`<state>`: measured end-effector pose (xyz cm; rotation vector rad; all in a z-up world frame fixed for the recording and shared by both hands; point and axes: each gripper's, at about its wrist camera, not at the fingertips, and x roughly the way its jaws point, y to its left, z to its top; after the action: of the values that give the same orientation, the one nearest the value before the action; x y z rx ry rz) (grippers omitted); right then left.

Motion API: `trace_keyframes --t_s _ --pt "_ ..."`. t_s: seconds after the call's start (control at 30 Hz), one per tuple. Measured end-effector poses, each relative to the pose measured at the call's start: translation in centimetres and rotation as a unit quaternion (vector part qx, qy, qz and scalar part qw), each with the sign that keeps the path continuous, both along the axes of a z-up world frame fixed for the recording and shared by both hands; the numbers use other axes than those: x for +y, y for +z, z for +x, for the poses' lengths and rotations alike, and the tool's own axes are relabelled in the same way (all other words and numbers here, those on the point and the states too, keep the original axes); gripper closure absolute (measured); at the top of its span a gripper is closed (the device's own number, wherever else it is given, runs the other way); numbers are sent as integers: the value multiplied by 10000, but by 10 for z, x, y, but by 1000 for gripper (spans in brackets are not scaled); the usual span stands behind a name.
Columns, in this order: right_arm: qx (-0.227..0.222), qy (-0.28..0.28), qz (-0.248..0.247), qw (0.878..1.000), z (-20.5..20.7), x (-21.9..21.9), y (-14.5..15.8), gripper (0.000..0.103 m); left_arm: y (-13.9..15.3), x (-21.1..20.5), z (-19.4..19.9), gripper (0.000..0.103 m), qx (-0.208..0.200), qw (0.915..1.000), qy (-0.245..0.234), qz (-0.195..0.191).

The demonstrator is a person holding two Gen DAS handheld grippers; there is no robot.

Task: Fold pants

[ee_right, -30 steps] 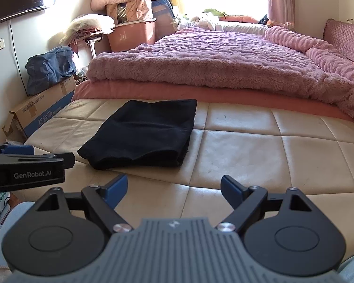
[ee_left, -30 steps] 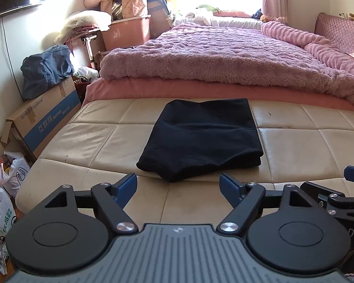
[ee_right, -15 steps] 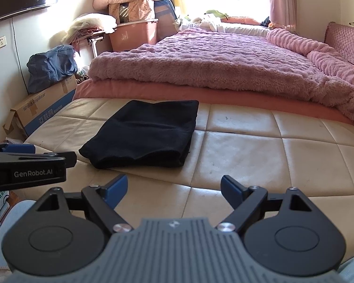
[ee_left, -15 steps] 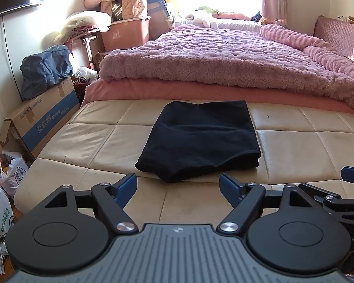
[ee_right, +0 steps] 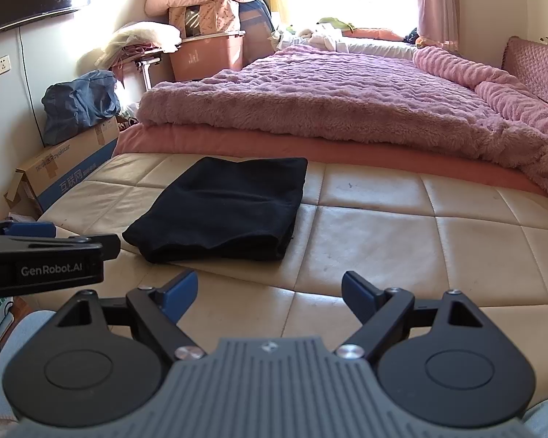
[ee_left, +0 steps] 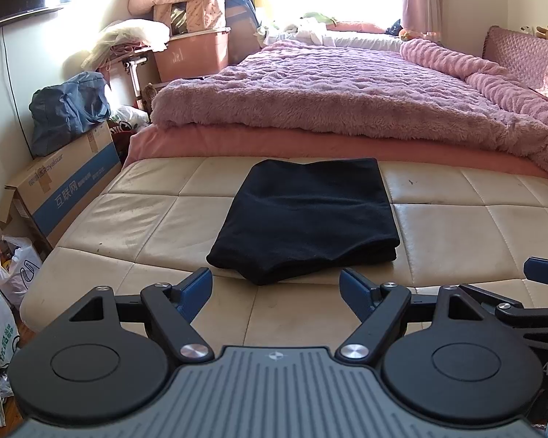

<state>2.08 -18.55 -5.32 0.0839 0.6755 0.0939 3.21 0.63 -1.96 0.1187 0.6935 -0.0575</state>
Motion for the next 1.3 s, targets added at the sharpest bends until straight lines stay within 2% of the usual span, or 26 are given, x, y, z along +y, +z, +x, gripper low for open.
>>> trace_keyframes --t_s 1.3 --pt "21 13 -22 10000 -1 0 2 21 0 -5 -1 10 -9 10000 8 -30"
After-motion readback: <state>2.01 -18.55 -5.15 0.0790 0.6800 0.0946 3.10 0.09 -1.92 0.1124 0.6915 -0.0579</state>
